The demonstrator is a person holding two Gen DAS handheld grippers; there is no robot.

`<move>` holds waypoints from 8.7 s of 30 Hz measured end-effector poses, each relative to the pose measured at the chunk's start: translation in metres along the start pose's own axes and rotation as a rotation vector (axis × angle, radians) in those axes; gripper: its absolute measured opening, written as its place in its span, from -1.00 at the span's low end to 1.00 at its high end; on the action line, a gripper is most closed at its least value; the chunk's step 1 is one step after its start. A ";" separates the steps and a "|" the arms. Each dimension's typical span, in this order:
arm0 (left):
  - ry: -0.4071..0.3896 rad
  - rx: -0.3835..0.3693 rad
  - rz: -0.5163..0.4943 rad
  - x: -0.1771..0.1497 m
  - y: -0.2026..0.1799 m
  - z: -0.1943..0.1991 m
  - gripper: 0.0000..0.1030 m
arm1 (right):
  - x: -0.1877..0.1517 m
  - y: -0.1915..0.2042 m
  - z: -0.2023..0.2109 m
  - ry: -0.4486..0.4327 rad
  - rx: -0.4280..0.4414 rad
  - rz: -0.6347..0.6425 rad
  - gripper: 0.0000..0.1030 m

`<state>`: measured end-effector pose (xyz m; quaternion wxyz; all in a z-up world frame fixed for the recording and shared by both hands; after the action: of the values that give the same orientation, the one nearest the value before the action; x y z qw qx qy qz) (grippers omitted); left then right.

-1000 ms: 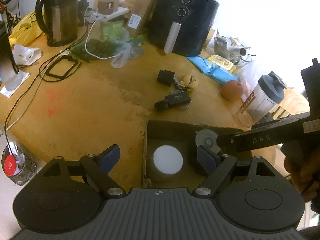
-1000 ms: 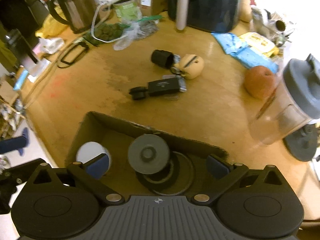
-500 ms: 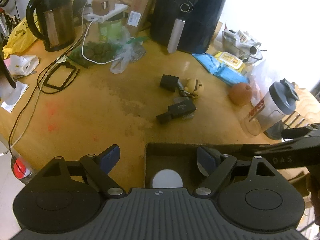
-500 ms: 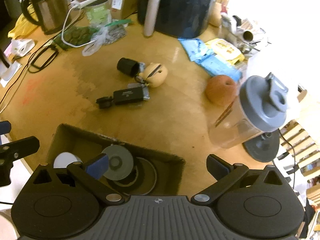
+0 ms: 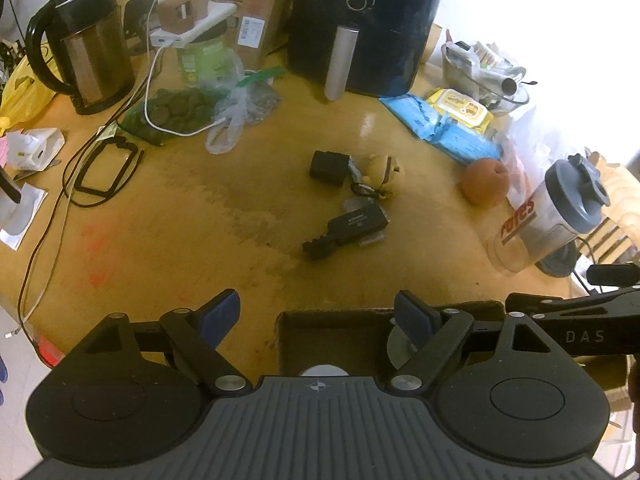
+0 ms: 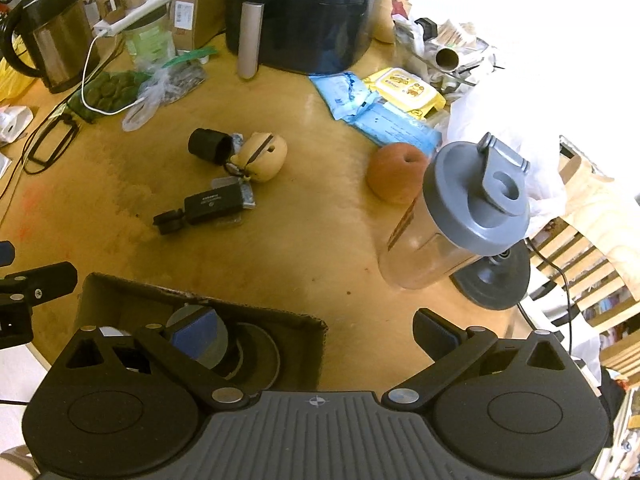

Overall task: Organize rigid objects
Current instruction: 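Move the right tool to the black power bank on the table, then grasp the black power bank with the right tool while left tool reaches the small black plug, then close the left tool on the small black plug, then carry the plug with the left tool over the box while right tool carries power bank, then release the plug into the box with the left tool while right tool releases power bank, then reach the right tool to the yellow piggy-bank toy and grasp it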

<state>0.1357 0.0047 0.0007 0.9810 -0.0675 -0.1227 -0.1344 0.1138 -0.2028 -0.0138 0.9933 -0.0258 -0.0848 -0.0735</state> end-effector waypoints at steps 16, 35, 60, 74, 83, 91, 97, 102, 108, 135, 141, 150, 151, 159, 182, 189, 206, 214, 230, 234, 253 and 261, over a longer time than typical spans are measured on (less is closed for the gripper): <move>-0.032 -0.046 0.003 -0.022 0.024 -0.014 0.65 | 0.028 0.017 -0.037 -0.059 0.190 0.043 1.00; -0.107 -0.044 0.062 -0.032 0.073 -0.012 0.65 | 0.102 0.073 -0.123 -0.101 0.200 0.161 0.90; -0.090 -0.053 0.040 -0.008 0.079 -0.030 0.65 | 0.111 0.096 -0.140 -0.054 0.110 0.220 0.38; -0.062 -0.080 -0.092 0.017 0.053 -0.055 0.64 | 0.096 0.065 -0.091 -0.065 0.165 0.140 0.38; -0.023 -0.099 -0.230 0.038 0.026 -0.091 0.63 | 0.078 0.037 -0.062 -0.027 0.132 0.070 0.38; 0.063 -0.064 -0.318 0.055 0.014 -0.137 0.25 | 0.063 0.012 -0.044 -0.037 0.164 -0.002 0.39; 0.095 -0.060 -0.331 0.063 0.013 -0.160 -0.13 | 0.049 -0.003 -0.041 -0.040 0.163 -0.045 0.39; 0.077 -0.054 -0.321 0.062 0.013 -0.156 -0.27 | 0.040 -0.012 -0.045 -0.029 0.170 -0.072 0.39; 0.030 -0.072 -0.279 0.057 0.015 -0.132 -0.27 | 0.032 -0.019 -0.047 -0.026 0.187 -0.084 0.39; -0.060 -0.176 -0.226 -0.018 -0.014 -0.041 -0.27 | -0.011 -0.015 -0.031 -0.030 0.298 0.004 0.38; -0.026 -0.189 -0.230 -0.042 -0.023 -0.041 -0.27 | -0.029 -0.015 -0.032 -0.017 0.296 0.028 0.38; 0.016 -0.186 -0.233 -0.071 -0.031 -0.046 -0.27 | -0.052 -0.007 -0.040 0.012 0.308 0.061 0.38; 0.019 -0.183 -0.231 -0.072 -0.032 -0.046 -0.27 | -0.054 -0.006 -0.041 0.013 0.307 0.066 0.38; 0.028 -0.143 -0.218 -0.078 -0.031 -0.049 -0.26 | -0.060 -0.004 -0.044 0.025 0.310 0.087 0.39; -0.023 -0.033 -0.068 -0.084 -0.029 -0.027 0.05 | -0.054 -0.004 -0.039 -0.014 0.315 0.194 1.00; -0.074 -0.005 -0.007 -0.089 -0.030 -0.016 0.49 | -0.052 -0.013 -0.037 -0.042 0.299 0.191 1.00; -0.175 -0.038 -0.058 -0.027 -0.013 -0.006 0.49 | -0.001 -0.012 -0.021 -0.117 0.245 0.109 1.00; -0.163 -0.054 -0.125 -0.003 -0.003 -0.018 0.49 | 0.030 -0.014 -0.023 -0.142 0.226 0.014 1.00; -0.097 -0.082 -0.125 -0.003 0.026 -0.041 0.48 | 0.063 -0.003 -0.044 -0.131 0.236 -0.072 0.97; -0.113 -0.070 -0.104 -0.004 0.029 -0.038 0.49 | 0.075 -0.001 -0.053 -0.116 0.244 -0.081 0.84; -0.120 -0.063 0.014 -0.011 0.054 -0.036 0.49 | 0.133 0.004 -0.098 -0.038 0.281 -0.186 0.67; -0.113 -0.043 0.078 -0.013 0.075 -0.035 0.49 | 0.160 0.011 -0.115 -0.031 0.281 -0.216 0.66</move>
<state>0.1527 0.0734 -0.0441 0.9753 -0.1007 -0.1723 -0.0948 0.2902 -0.2223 -0.1000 0.9721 0.1213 -0.1119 -0.1668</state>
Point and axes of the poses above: each gripper's, at about its wrist camera, not at the fingertips, and z roughly against the way its jaws point, y to its left, x to its top, the point moved 3 cm from there along -z, roughly the way its jaws point, and after that the axes turned 13 degrees about y, right-handed, at the moved point
